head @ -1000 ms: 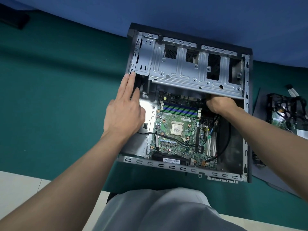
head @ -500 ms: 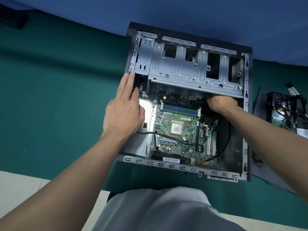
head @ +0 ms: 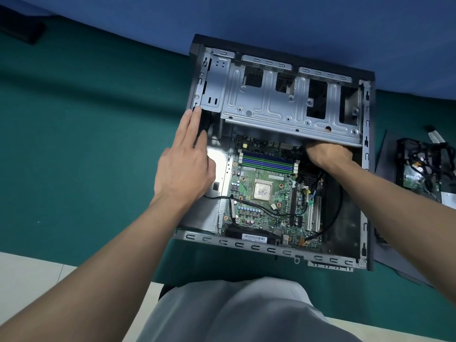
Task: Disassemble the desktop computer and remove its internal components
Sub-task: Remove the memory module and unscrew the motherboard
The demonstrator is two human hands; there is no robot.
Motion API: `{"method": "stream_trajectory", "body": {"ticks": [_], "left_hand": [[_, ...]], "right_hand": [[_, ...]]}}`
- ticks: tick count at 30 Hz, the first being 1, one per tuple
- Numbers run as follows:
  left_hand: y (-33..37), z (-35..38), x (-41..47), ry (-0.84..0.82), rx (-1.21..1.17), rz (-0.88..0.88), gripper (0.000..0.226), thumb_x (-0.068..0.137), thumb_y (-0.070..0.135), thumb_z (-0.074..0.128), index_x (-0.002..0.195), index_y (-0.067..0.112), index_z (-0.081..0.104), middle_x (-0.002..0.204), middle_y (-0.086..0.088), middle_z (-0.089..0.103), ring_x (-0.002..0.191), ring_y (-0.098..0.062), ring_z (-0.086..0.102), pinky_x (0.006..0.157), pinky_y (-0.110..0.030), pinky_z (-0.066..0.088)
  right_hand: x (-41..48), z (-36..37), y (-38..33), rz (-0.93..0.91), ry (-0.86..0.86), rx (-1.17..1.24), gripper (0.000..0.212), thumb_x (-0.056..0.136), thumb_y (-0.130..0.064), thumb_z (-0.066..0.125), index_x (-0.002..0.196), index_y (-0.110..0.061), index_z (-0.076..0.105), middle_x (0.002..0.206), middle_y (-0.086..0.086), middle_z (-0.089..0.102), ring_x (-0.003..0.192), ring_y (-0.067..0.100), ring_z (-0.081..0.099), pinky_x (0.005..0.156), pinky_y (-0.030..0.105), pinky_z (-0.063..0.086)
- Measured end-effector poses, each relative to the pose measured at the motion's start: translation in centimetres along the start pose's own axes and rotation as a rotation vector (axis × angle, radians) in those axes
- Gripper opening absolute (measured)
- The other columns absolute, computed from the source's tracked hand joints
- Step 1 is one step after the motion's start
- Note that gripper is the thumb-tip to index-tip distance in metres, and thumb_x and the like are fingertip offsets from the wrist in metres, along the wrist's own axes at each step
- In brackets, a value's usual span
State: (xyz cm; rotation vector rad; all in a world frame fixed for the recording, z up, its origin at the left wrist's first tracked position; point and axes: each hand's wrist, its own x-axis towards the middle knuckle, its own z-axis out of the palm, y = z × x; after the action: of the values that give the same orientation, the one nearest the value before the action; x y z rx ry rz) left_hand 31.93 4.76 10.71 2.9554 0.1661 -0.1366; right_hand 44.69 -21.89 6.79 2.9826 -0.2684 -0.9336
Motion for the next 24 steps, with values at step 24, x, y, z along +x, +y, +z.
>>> {"method": "stream_trajectory", "body": {"ticks": [24], "left_hand": [[0.01, -0.04, 0.05, -0.005, 0.014, -0.008, 0.045, 0.092, 0.028, 0.045, 0.13, 0.005, 0.051, 0.163, -0.002, -0.004, 0.148, -0.011, -0.008, 0.071, -0.034, 0.052]], "right_hand": [[0.33, 0.99, 0.44, 0.064, 0.125, 0.03, 0.043, 0.101, -0.037, 0.033, 0.12, -0.007, 0.057, 0.124, 0.017, 0.058, 0.114, 0.039, 0.053, 0.096, 0.041, 0.039]]}}
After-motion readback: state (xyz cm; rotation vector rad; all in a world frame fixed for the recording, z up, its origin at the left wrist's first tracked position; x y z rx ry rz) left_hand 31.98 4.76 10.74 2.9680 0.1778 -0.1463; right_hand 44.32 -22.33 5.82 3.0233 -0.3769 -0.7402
